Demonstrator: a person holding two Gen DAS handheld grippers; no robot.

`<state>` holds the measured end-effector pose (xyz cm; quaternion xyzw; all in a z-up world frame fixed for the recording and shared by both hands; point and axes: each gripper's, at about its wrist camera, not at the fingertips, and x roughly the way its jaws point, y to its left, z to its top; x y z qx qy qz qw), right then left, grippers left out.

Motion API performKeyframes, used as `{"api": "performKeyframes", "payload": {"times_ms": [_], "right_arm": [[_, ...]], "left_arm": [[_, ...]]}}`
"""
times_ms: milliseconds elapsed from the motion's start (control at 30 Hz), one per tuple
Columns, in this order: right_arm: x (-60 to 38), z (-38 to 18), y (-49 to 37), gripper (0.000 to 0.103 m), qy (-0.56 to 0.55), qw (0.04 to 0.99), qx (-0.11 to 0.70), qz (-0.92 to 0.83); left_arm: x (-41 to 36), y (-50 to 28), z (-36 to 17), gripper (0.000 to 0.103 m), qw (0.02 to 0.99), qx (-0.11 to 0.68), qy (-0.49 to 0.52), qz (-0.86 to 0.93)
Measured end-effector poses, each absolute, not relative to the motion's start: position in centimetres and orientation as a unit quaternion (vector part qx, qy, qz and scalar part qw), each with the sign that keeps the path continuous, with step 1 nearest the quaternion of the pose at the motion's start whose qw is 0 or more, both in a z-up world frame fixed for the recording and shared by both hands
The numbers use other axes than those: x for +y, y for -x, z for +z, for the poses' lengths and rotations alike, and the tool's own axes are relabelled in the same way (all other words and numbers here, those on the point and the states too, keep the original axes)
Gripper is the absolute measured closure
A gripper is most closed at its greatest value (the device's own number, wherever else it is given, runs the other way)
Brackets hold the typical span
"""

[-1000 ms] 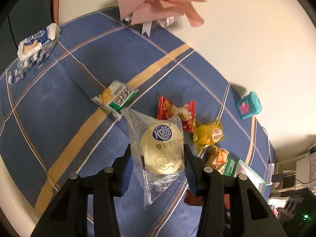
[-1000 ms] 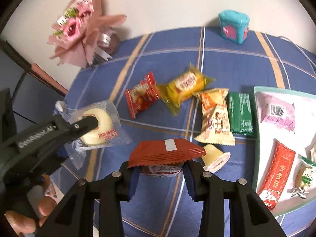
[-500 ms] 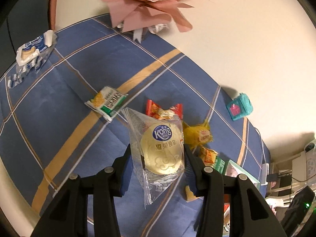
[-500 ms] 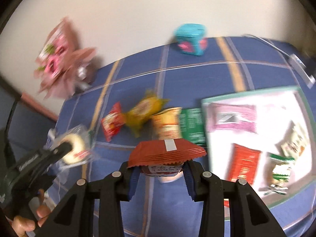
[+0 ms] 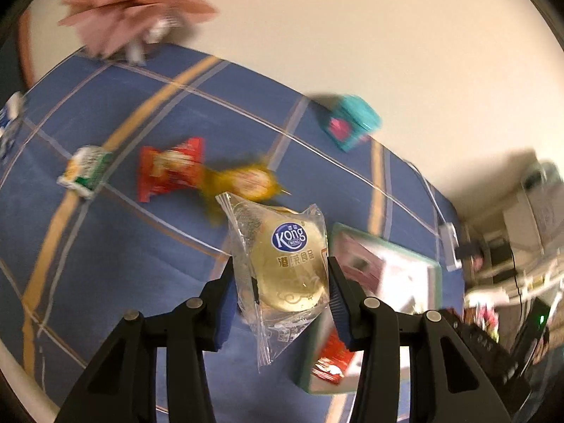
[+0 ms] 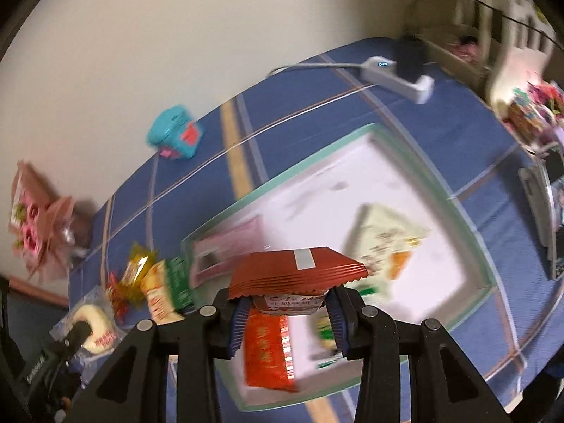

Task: Organize snacks
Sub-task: 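Carry bun bag with left tool over tray while right tool carries brown cake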

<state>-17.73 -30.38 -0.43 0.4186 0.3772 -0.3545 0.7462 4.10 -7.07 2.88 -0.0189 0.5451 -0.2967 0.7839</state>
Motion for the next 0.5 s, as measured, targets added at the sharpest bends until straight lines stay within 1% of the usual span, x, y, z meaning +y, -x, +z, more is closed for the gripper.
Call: {"api": "performKeyframes", "payload": {"times_ms": [200,500], "right_arm": [[-32.3,-0.5,20.2,0.061,-0.425,0.738,0.364,-0.377],[-33.3,-1.4,20.3,0.061,-0.409,0.746,0.361,-0.382]], "left_arm": [[-12.1,-0.2,2.4,0.055,0.743,0.557,0.007,-0.371],[-18.2,3.4,-0.4,0.055,0.715,0.561,-0.067,-0.412]]}}
